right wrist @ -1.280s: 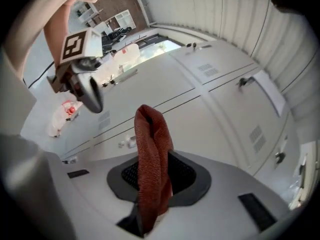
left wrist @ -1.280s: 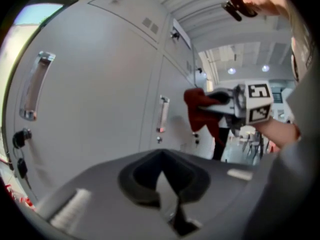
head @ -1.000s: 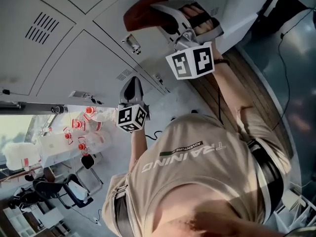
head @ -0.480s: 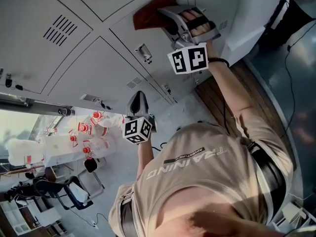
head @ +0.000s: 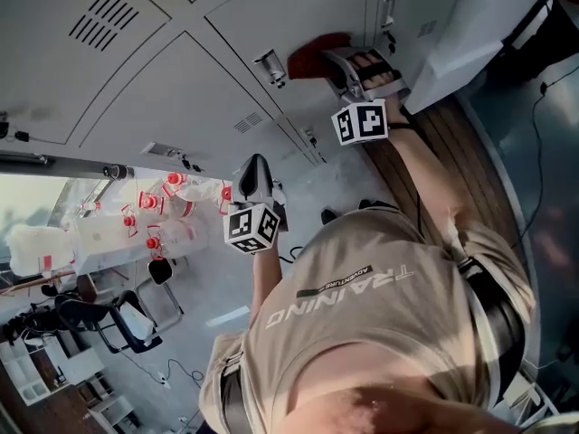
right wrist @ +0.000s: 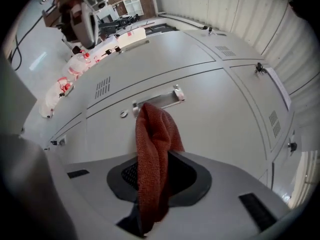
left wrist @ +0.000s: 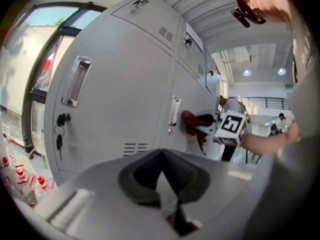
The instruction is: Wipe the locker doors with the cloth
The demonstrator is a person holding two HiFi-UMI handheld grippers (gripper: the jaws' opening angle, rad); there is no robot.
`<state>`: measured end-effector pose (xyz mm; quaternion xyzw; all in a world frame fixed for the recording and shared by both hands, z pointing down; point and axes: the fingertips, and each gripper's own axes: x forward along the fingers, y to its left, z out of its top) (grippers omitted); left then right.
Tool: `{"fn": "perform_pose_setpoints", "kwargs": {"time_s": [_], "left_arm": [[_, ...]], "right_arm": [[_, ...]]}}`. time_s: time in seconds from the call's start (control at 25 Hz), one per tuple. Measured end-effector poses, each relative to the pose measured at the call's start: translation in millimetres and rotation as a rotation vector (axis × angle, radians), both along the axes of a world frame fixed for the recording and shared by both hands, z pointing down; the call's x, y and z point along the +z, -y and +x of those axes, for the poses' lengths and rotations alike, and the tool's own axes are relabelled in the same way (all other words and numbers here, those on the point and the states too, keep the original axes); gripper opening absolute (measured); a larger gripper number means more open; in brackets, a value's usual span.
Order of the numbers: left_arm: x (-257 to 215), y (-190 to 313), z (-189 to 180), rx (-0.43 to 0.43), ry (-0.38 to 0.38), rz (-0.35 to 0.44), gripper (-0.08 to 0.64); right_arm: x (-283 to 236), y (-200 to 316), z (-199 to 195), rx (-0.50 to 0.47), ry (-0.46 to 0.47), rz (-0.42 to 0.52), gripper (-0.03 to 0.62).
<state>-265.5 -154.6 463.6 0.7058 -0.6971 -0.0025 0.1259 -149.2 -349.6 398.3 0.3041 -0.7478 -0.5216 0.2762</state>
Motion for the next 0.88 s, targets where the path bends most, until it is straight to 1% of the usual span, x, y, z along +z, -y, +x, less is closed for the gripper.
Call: {"fn": "perform_pose_setpoints", "kwargs": {"time_s": [0.2,0.48,0.56,0.64,0.72,0.8,0.88], "left_arm": [[-3,-7,0,-0.002,0.014,-0.005,0.006],[-1,-8,3,0.022,0.028,-0.021,0.006],[-1,-4,9,0.037,0.027,-0.020,0.006],[-2,1,15,0.059,0.026,-0.017,0.006],[-3,5,22,0.079,0.024,-0.011,0.006],[-5,9,30,0.099,0.022,-0.005,0.006],[-5,14,36,0.118,0.023,-0.001,0.006]], "right_arm": [[75,3,-2,-0.001,-0.076,-0.110,0.066],[142,5,-3,-0.009,-0.182,-0.217,0.066],[163,7,-1,-0.011,-0.225,-0.273,0.066],[189,7,1,-0.008,-0.280,-0.352,0.066],[207,7,4,-0.007,-0.327,-0.398,0.066],[207,4,10,-0.006,-0.335,-0.397,0.066],[188,-1,16,-0.010,-0.311,-0.362,0.066]]}}
